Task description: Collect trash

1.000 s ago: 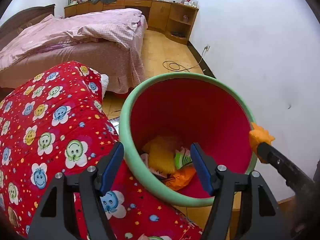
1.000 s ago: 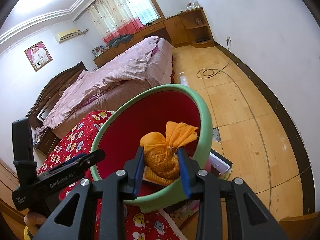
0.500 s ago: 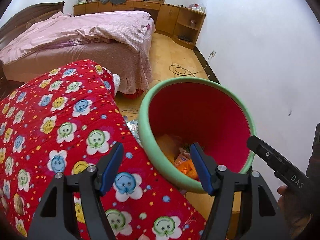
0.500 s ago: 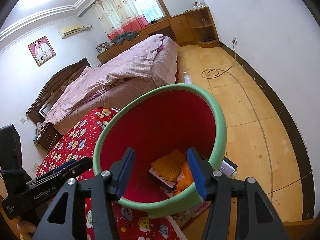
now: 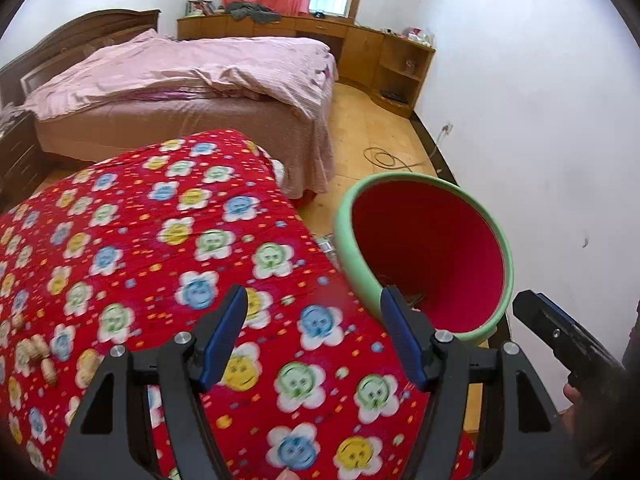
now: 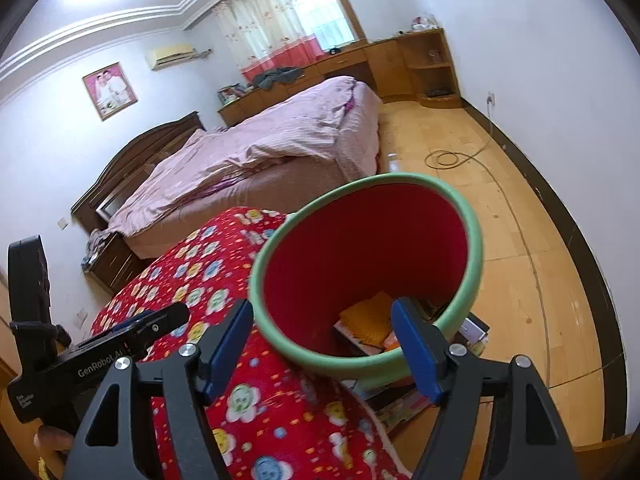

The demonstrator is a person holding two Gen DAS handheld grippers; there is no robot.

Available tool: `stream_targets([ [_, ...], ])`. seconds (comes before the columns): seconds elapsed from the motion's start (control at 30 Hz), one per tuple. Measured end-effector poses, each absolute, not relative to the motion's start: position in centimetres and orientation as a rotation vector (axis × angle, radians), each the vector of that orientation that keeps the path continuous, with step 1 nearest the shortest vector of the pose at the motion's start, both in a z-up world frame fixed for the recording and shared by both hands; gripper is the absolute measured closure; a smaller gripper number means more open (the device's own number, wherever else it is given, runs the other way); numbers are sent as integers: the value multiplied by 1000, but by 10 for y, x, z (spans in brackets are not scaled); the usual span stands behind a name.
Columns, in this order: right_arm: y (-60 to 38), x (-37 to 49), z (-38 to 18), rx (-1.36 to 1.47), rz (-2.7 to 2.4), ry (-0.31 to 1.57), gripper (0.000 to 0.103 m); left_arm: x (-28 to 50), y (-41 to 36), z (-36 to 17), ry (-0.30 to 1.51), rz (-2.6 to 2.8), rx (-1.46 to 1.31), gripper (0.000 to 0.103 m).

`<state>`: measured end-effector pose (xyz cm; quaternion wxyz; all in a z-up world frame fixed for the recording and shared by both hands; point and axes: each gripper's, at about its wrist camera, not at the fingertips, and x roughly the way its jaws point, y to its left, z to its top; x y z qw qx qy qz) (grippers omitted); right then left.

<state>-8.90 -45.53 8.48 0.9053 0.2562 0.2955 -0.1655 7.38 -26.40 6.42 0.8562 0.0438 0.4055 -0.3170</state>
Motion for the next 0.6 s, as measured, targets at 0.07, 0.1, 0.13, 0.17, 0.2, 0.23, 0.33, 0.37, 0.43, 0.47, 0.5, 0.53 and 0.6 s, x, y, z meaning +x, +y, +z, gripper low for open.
stream_targets([
  [0.07,-444,-88,89,515,-323,612,28,71,-251,69,844,-649,82,34],
  [0.1,-439,-88,90,508,-315,612,28,70,-245,71,840,-639,78,34],
  [0.13,-434,-88,92,501,-307,612,28,68,-237,74,835,-625,74,34],
  [0.17,-428,-87,94,493,-298,611,27,67,-232,76,833,-615,73,34],
  [0.2,-423,-87,96,487,-290,611,27,65,-226,77,829,-604,71,34],
  [0.23,-418,-87,97,483,-283,610,26,63,-219,79,824,-595,68,34],
  [0.33,-404,-88,100,476,-258,606,26,59,-199,83,816,-565,58,34],
  [0.37,-399,-88,101,473,-251,603,26,57,-193,84,813,-554,56,34],
  [0.43,-390,-88,103,466,-240,601,25,53,-181,85,810,-532,51,34],
  [0.47,-386,-88,105,462,-234,601,25,51,-174,85,808,-521,46,34],
  [0.5,-380,-88,106,456,-226,602,24,49,-168,86,808,-511,41,34],
  [0.53,-376,-88,106,452,-220,602,23,47,-160,86,806,-499,33,34],
  [0.6,-366,-88,107,440,-206,602,23,44,-151,87,803,-482,24,34],
])
